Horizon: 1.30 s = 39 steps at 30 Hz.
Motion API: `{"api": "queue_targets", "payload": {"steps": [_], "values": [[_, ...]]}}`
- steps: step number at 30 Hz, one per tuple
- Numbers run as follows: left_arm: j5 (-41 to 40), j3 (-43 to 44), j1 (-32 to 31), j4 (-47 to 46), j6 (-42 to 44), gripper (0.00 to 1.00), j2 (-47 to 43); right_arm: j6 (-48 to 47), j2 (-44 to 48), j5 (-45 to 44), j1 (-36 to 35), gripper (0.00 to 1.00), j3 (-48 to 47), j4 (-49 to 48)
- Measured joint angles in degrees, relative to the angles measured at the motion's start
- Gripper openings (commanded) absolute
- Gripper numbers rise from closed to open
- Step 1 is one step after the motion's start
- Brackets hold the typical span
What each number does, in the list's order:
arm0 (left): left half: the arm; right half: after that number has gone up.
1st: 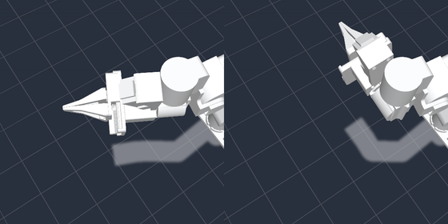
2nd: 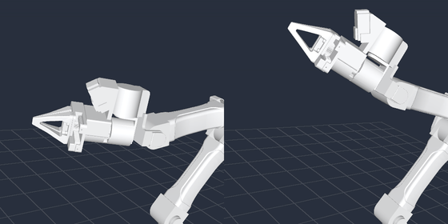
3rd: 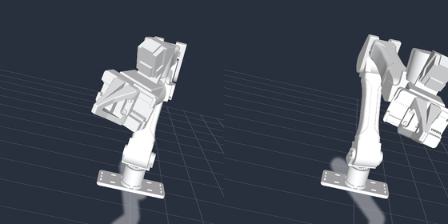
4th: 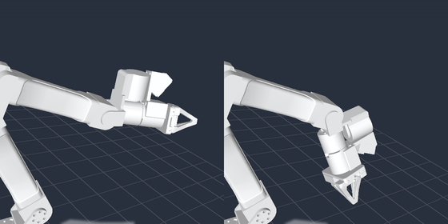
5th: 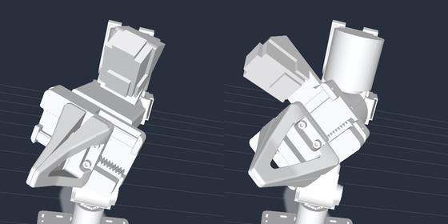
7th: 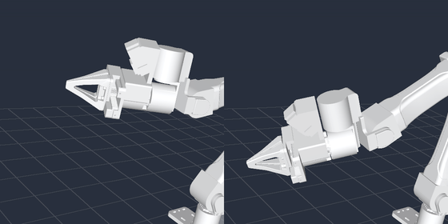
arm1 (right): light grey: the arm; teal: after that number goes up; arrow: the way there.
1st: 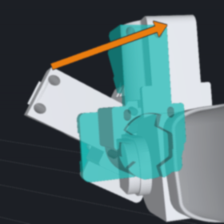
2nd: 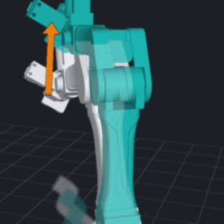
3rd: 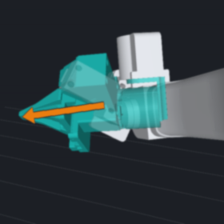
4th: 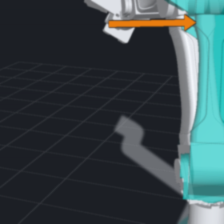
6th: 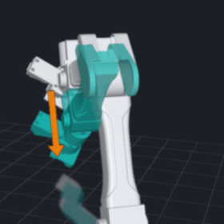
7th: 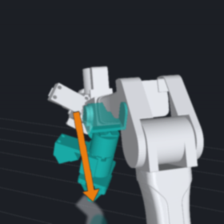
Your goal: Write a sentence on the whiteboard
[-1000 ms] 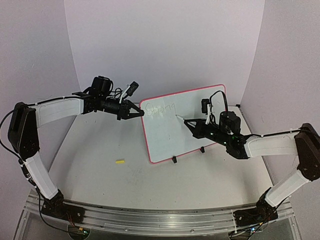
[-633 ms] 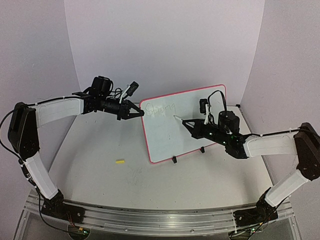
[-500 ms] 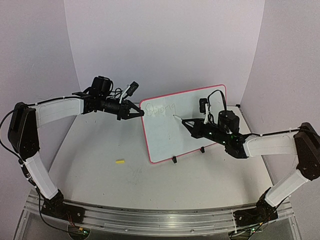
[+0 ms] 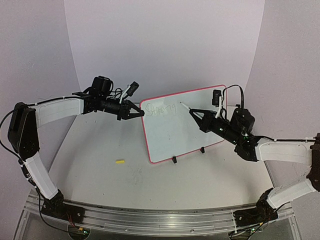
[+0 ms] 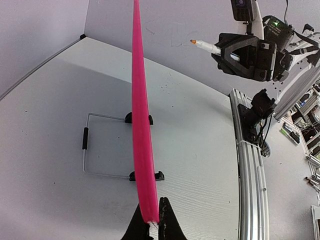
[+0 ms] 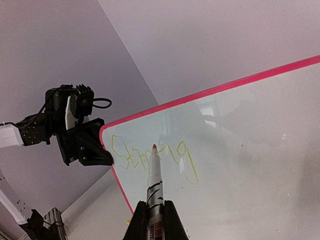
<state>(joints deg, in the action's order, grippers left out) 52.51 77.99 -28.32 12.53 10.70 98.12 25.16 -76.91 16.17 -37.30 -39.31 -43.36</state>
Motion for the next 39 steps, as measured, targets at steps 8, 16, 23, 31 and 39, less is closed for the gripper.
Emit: {"api": "queue_targets", "payload": {"steps": [8,16,23,31,39], "values": [[-0.16,-0.01,-0.11,0.18,0.07,0.00,-0.15,-1.08,3.27,0.13,0.56,0.00,0.97,2.61],[-0.64,-0.01,-0.56,1.07,1.06,0.00,-0.65,-1.20,3.29,6.18,5.42,0.00,1.24,5.05],[-0.89,-0.01,-0.68,1.39,1.42,0.00,-0.73,-0.82,3.12,16.12,11.97,0.00,1.24,5.17],[-1.70,0.01,-1.09,1.81,1.64,0.00,-1.08,-0.64,-0.40,24.52,16.26,0.00,0.00,5.34],[-1.84,0.01,-1.28,2.00,1.97,0.00,-1.21,-0.67,-4.52,28.52,17.36,0.00,-3.89,5.17]]}}
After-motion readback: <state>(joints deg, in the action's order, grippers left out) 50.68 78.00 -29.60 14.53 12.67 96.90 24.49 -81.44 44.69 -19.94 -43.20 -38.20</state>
